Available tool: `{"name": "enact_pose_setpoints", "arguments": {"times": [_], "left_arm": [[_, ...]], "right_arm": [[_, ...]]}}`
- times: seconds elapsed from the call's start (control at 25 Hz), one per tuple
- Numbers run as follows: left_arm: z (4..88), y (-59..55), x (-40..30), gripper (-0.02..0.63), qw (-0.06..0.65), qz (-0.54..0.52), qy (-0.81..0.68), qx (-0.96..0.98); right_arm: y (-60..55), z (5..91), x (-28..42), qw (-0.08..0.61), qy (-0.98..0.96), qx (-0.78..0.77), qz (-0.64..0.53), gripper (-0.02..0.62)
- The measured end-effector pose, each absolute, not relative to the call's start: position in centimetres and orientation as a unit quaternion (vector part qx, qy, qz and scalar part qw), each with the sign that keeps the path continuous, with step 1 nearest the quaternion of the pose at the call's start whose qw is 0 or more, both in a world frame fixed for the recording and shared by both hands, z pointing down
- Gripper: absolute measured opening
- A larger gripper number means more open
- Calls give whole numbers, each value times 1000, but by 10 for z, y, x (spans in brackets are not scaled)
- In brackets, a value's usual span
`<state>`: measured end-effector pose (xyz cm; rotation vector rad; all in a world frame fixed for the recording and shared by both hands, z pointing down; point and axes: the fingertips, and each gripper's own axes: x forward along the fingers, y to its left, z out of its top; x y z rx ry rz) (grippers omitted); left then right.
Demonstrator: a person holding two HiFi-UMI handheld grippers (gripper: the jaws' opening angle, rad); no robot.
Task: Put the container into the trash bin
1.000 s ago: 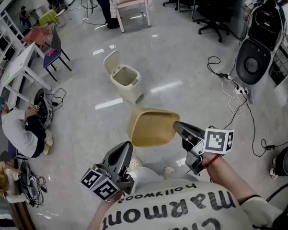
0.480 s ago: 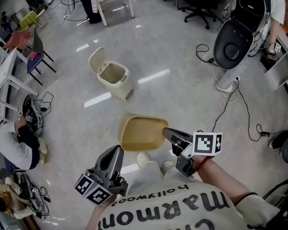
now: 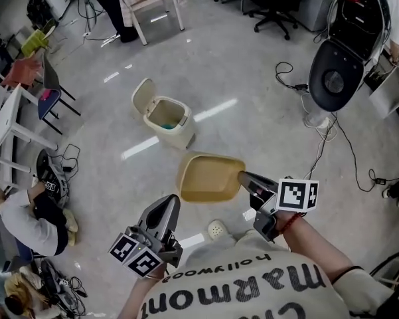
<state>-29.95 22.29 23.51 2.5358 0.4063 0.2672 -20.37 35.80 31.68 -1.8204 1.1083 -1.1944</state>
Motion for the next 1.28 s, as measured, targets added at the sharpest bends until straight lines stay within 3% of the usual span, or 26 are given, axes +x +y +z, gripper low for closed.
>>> {"name": "enact_pose_setpoints", "arguments": {"times": [0.32, 0.72, 1.28], "left_arm": [[254, 209, -346, -11, 289, 81, 128, 945], [284, 205, -304, -11, 301, 91, 73, 947], [290, 197, -194, -11, 317, 54, -17, 947]], "right_arm": [[350, 327, -229, 336, 425, -709, -452, 11], [335, 353, -175, 320, 442, -685, -483, 11], [291, 359, -32, 233, 516, -646, -512, 11]]}}
